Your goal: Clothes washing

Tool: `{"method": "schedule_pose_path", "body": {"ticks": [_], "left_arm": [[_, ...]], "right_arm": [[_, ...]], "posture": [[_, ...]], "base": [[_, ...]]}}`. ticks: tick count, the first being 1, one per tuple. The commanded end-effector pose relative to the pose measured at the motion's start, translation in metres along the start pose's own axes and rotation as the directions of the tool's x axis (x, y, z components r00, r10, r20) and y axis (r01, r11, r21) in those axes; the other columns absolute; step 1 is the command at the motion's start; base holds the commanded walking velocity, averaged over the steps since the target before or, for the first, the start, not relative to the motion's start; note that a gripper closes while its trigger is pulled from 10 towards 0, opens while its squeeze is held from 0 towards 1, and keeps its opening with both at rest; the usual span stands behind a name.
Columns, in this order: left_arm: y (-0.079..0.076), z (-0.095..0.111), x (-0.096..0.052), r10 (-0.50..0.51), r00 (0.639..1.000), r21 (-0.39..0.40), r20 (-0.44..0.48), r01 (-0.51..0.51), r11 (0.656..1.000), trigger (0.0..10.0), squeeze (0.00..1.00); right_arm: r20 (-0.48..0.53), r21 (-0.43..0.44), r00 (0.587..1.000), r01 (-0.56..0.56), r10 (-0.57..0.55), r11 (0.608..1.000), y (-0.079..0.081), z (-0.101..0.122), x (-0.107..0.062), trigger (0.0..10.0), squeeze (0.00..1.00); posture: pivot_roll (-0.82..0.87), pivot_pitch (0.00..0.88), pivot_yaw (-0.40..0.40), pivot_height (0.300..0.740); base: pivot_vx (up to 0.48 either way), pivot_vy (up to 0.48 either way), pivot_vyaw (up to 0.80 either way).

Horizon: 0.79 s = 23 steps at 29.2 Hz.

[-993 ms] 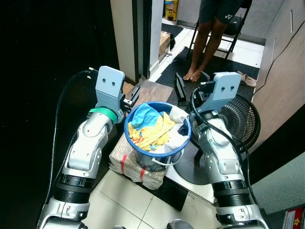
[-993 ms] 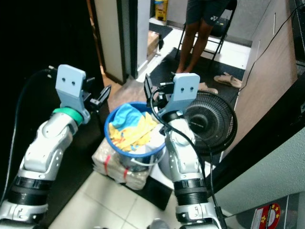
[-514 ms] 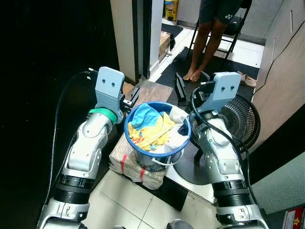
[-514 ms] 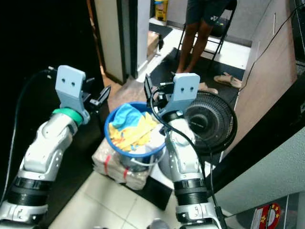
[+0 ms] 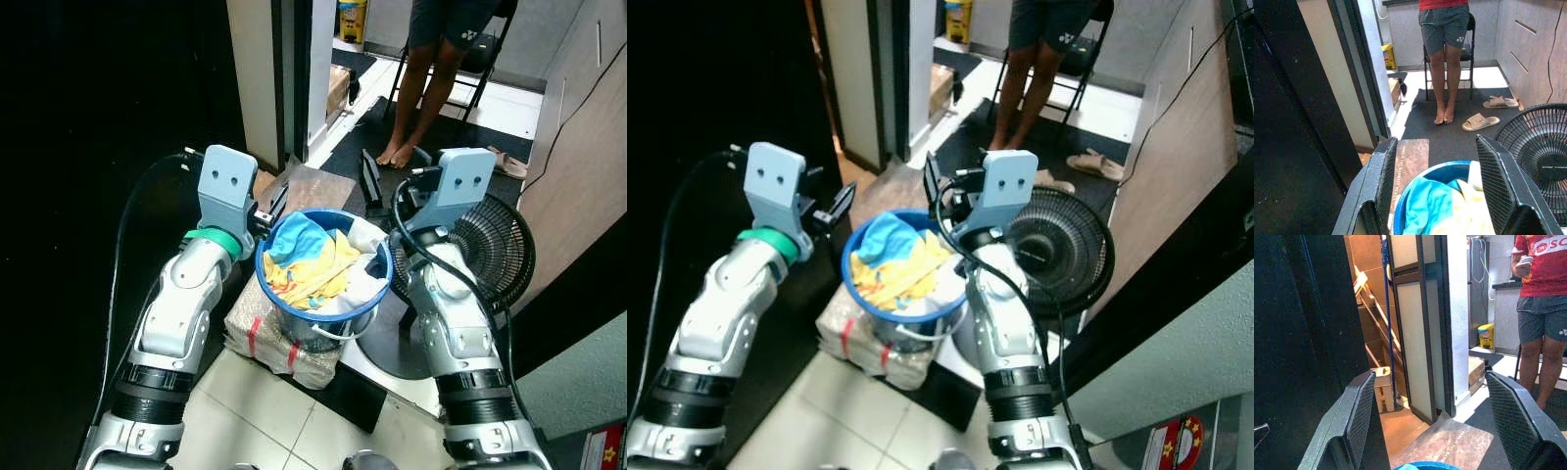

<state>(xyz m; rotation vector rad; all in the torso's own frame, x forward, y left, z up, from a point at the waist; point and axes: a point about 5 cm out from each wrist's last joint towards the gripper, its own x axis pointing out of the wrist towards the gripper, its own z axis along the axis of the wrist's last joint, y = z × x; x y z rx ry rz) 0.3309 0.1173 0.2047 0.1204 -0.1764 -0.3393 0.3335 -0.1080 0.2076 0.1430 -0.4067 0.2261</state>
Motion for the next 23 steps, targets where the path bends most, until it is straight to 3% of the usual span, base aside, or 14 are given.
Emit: {"method": "schedule_pose_path", "body": {"ticks": [1, 23], "left_arm": [[-0.0016, -0.0058, 0.0000, -0.004, 1.000, 0.009, -0.021, 0.004, 1.000, 10.0, 0.00], [-0.0007, -0.0046, 0.0013, 0.007, 1.000, 0.006, -0.014, -0.007, 1.000, 10.0, 0.00]], "right_arm": [[-0.017, 0.004, 1.000, 0.006, -0.006, 1.000, 0.0002, -0.0043, -0.0037, 10.0, 0.00], [-0.023, 0.005, 1.000, 0.003, -0.003, 1.000, 0.0005, -0.0046, -0.0036, 10.0, 0.00]], "posture": [[-0.05, 0.000, 0.032, 0.740], [-0.05, 0.000, 0.026, 0.740]], "base": [[0.000, 0.000, 0.00], [0.000, 0.000, 0.00]]}}
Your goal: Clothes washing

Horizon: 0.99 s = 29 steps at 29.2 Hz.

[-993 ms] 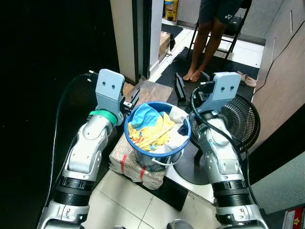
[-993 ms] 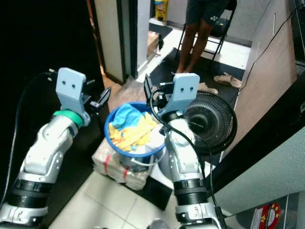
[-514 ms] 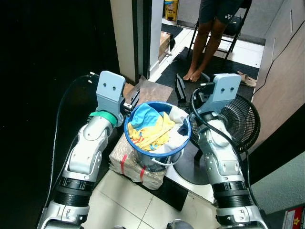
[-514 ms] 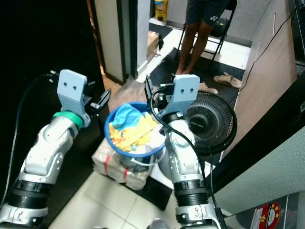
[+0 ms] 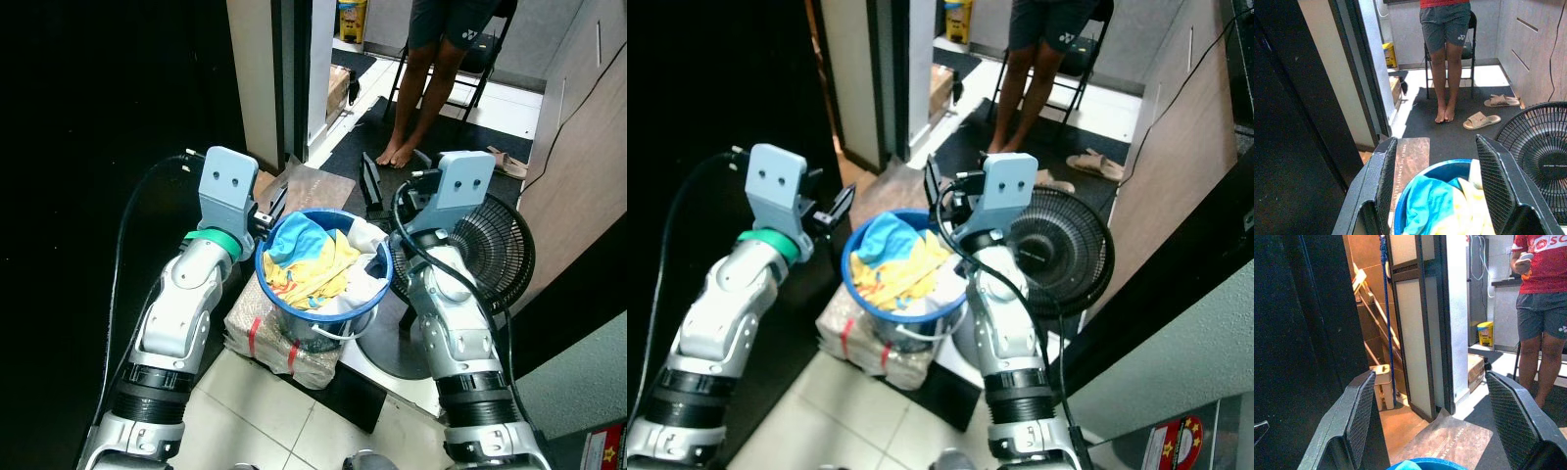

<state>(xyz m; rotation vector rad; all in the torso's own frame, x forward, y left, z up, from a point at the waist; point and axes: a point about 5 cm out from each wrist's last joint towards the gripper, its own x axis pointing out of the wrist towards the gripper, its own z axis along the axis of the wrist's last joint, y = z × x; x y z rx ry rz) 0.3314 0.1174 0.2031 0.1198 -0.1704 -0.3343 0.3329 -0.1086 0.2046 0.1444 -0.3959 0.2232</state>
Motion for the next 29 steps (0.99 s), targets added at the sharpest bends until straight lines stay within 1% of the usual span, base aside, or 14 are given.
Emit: {"method": "schedule_pose_path", "body": {"ticks": [1, 3, 4, 8, 10, 29], "left_arm": [[-0.0007, -0.0029, 0.0010, 0.002, 1.000, 0.007, -0.008, -0.002, 1.000, 10.0, 0.00], [-0.0005, -0.0030, 0.0010, 0.004, 1.000, 0.007, -0.009, -0.004, 1.000, 10.0, 0.00], [-0.0017, -0.0016, 0.0004, 0.000, 1.000, -0.012, 0.004, 0.000, 1.000, 10.0, 0.00], [-0.0029, 0.0000, -0.0002, -0.006, 1.000, -0.018, 0.014, 0.007, 1.000, 10.0, 0.00], [-0.0027, -0.0014, 0.0005, -0.003, 1.000, -0.005, 0.004, 0.003, 1.000, 10.0, 0.00], [-0.0023, 0.0001, 0.0019, 0.000, 1.000, -0.011, 0.024, 0.000, 1.000, 10.0, 0.00]], "right_arm": [[-0.013, 0.003, 1.000, -0.001, 0.001, 1.000, 0.0012, -0.0023, -0.0017, 10.0, 0.00], [-0.014, 0.003, 1.000, -0.003, 0.003, 1.000, 0.0014, -0.0024, -0.0015, 10.0, 0.00], [-0.016, 0.001, 1.000, -0.004, 0.004, 1.000, 0.0014, -0.0027, -0.0012, 10.0, 0.00], [-0.016, -0.001, 1.000, -0.004, 0.004, 1.000, 0.0013, -0.0027, -0.0011, 10.0, 0.00], [-0.016, -0.002, 1.000, -0.003, 0.003, 1.000, 0.0015, -0.0028, -0.0010, 10.0, 0.00], [-0.010, -0.011, 1.000, -0.011, 0.011, 1.000, 0.0018, -0.0021, -0.0005, 10.0, 0.00]], "posture": [[-0.05, 0.000, 0.026, 0.740], [-0.05, 0.000, 0.025, 0.740], [-0.05, 0.000, 0.025, 0.740], [-0.05, 0.000, 0.025, 0.740], [-0.05, 0.000, 0.027, 0.740], [-0.05, 0.000, 0.025, 0.740]], "base": [[0.000, 0.000, 0.00], [0.000, 0.000, 0.00], [0.000, 0.000, 0.00], [0.000, 0.000, 0.00], [0.000, 0.000, 0.00], [0.000, 0.000, 0.00]]}}
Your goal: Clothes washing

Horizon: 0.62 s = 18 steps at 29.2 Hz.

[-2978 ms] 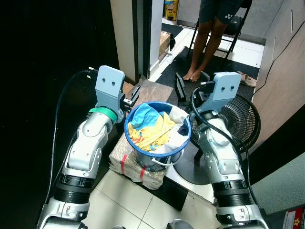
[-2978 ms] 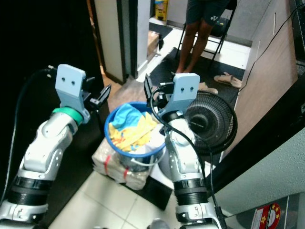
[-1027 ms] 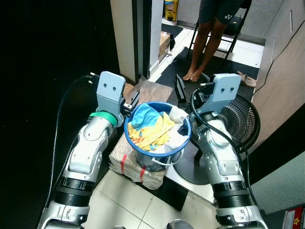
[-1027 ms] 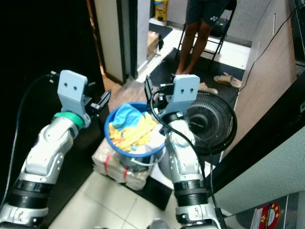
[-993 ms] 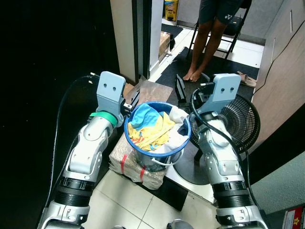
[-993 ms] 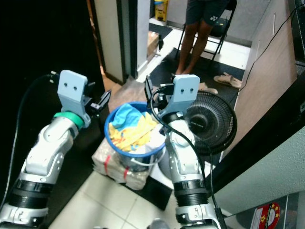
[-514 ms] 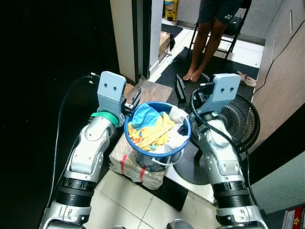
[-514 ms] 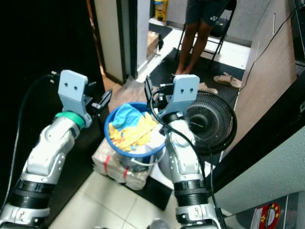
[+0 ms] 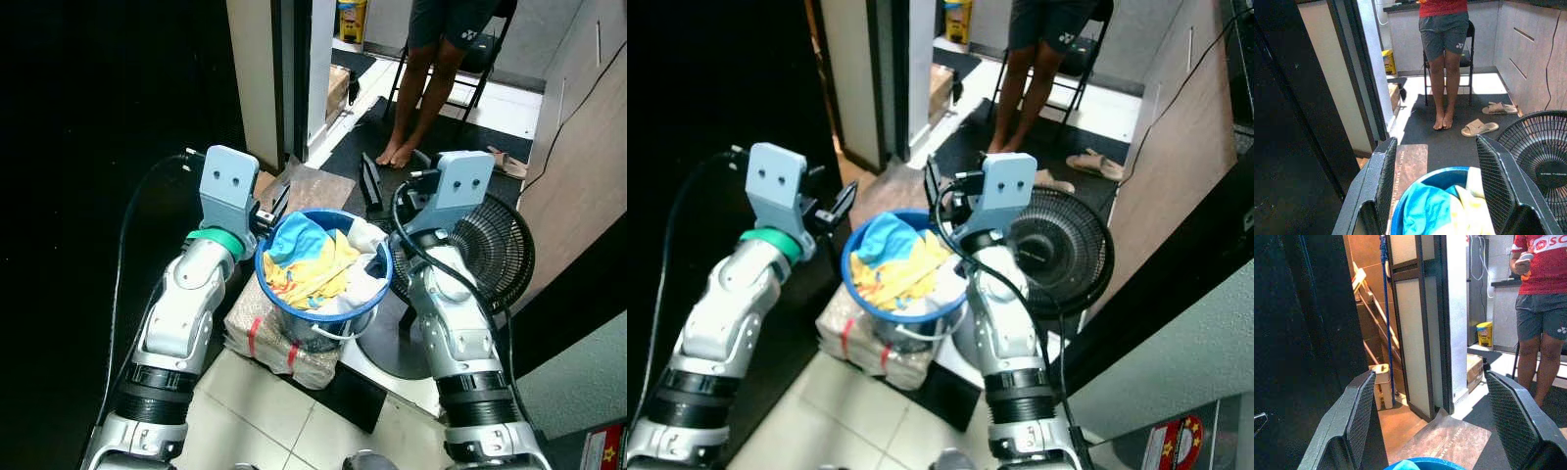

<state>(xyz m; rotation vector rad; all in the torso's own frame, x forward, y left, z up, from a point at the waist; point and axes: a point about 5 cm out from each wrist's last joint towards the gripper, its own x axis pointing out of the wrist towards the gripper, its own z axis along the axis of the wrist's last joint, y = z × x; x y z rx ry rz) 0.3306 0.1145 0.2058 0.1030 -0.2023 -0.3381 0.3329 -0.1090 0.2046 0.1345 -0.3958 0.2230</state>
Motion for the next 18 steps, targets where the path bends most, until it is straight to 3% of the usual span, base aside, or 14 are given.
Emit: {"method": "schedule_pose_path", "body": {"ticks": [1, 18], "left_arm": [[0.0004, -0.0028, 0.0014, 0.001, 1.000, 0.001, -0.009, -0.001, 1.000, 10.0, 0.00], [0.0007, -0.0023, 0.0015, 0.001, 1.000, 0.002, -0.002, -0.001, 1.000, 10.0, 0.00]], "right_arm": [[-0.007, -0.002, 1.000, -0.011, 0.011, 1.000, 0.0025, -0.0019, -0.0002, 10.0, 0.00], [-0.013, -0.002, 1.000, -0.007, 0.007, 1.000, 0.0018, -0.0021, -0.0001, 10.0, 0.00]], "posture": [[-0.05, 0.000, 0.024, 0.740], [-0.06, 0.000, 0.025, 0.740]], "base": [[0.000, 0.000, 0.00], [0.000, 0.000, 0.00]]}}
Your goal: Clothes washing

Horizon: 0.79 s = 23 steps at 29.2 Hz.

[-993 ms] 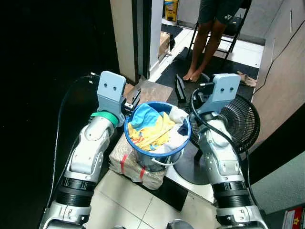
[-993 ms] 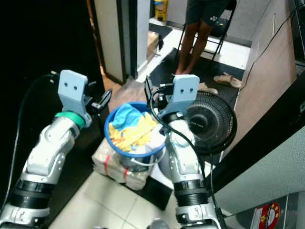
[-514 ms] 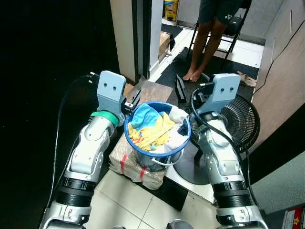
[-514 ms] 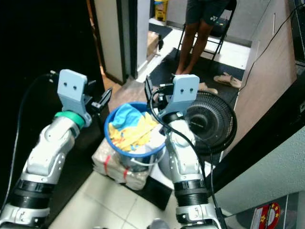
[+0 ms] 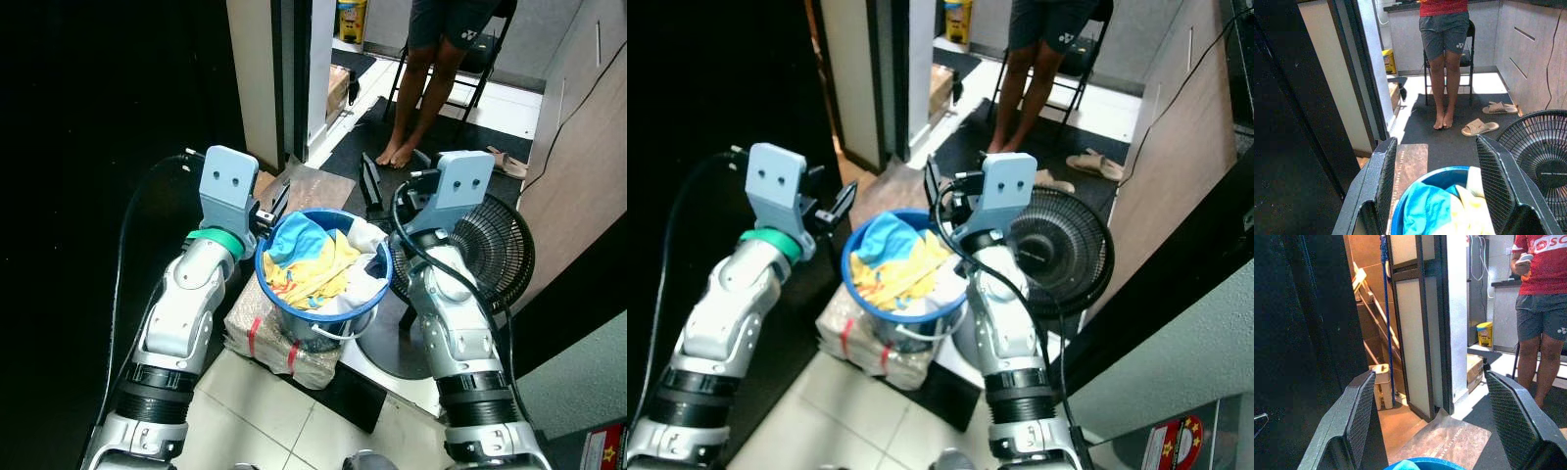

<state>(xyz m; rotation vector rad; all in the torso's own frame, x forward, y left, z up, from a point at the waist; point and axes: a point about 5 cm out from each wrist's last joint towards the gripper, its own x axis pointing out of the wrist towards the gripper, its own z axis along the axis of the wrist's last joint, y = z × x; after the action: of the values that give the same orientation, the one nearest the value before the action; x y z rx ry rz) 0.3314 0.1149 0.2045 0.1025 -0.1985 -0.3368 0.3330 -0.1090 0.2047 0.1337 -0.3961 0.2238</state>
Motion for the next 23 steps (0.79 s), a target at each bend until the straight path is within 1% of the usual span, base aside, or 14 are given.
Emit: {"method": "schedule_pose_path", "body": {"ticks": [1, 18, 21, 23], "left_arm": [[0.0001, -0.0011, 0.0009, -0.001, 1.000, 0.003, 0.001, 0.001, 1.000, 10.0, 0.00], [-0.0004, -0.0007, 0.0008, -0.004, 1.000, -0.002, 0.002, 0.004, 1.000, 10.0, 0.00], [-0.0006, -0.0007, 0.0008, -0.005, 1.000, -0.003, 0.002, 0.005, 1.000, 10.0, 0.00], [-0.0003, -0.0005, 0.0008, -0.004, 1.000, -0.004, 0.003, 0.004, 1.000, 10.0, 0.00]], "right_arm": [[-0.013, -0.001, 1.000, -0.005, 0.005, 1.000, 0.0015, -0.0023, -0.0004, 10.0, 0.00], [-0.018, 0.000, 1.000, -0.001, 0.001, 1.000, 0.0012, -0.0031, -0.0010, 10.0, 0.00], [-0.020, 0.007, 1.000, 0.002, -0.001, 1.000, 0.0012, -0.0034, -0.0008, 10.0, 0.00], [-0.023, 0.014, 1.000, 0.004, -0.003, 1.000, 0.0014, -0.0038, -0.0006, 10.0, 0.00]], "posture": [[-0.06, 0.000, 0.025, 0.740], [-0.06, 0.000, 0.026, 0.740], [-0.06, 0.000, 0.026, 0.740], [-0.05, 0.000, 0.026, 0.740]], "base": [[0.000, 0.000, 0.00], [0.000, 0.000, 0.00], [-0.472, 0.000, 0.00], [-0.469, 0.000, -0.61]]}}
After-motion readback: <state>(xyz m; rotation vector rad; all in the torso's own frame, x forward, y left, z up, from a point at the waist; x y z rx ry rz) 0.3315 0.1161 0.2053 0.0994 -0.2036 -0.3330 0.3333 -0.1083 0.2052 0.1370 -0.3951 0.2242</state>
